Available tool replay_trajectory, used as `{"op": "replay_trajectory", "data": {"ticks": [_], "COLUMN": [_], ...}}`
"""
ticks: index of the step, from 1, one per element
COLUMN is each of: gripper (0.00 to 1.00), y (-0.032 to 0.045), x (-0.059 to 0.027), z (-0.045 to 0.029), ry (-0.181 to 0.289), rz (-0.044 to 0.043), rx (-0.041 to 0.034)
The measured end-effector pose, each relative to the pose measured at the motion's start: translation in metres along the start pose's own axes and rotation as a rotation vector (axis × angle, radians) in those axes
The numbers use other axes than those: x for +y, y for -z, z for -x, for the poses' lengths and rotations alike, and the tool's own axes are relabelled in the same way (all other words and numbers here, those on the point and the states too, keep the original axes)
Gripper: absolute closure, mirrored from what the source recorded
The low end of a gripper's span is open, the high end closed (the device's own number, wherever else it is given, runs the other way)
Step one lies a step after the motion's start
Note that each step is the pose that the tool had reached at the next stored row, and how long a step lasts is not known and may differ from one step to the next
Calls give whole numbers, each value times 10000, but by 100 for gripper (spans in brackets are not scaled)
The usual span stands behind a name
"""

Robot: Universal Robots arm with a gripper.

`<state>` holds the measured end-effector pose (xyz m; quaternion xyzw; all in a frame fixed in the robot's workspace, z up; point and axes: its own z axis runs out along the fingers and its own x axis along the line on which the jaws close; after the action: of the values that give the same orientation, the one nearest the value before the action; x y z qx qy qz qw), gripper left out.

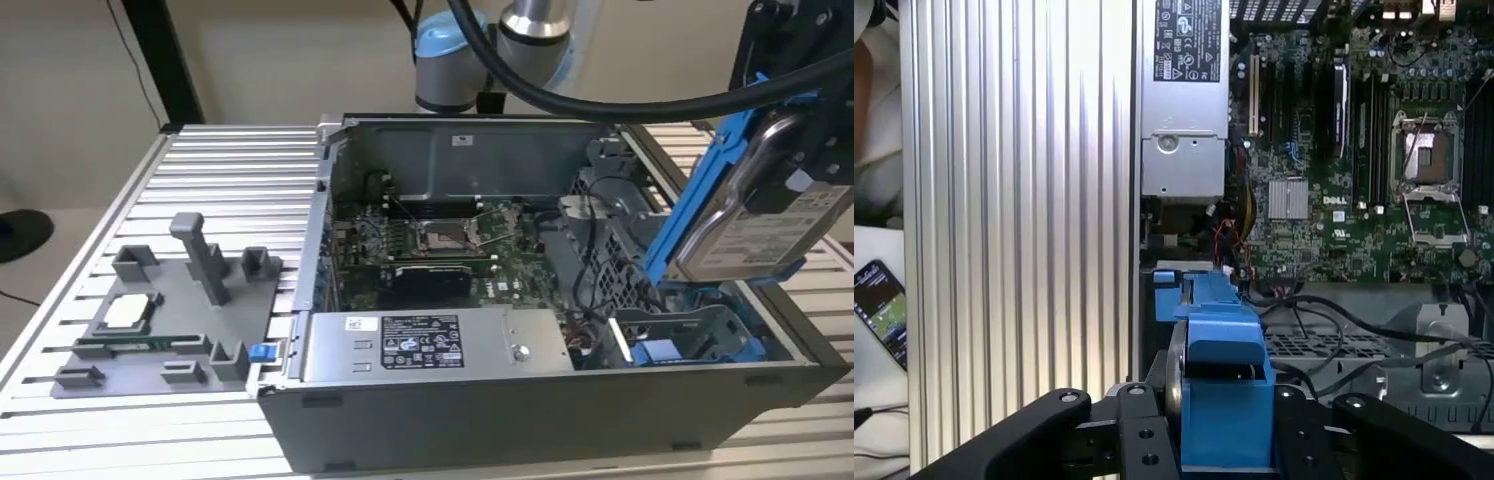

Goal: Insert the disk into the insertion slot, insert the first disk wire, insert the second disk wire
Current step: 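Insert the disk into the insertion slot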

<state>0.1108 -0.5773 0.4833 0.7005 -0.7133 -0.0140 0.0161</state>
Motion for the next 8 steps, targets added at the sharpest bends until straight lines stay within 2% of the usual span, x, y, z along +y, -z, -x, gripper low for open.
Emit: {"op": "replay_trajectory", "data": {"ticks": [3, 6, 8], "gripper": [100, 100, 100], "y": [-6, -12, -22], "x": [-66, -129, -155], "z": [1, 1, 0], "ry": [1, 1, 1], "rz": [134, 362, 413], "rx": [2, 7, 6]}}
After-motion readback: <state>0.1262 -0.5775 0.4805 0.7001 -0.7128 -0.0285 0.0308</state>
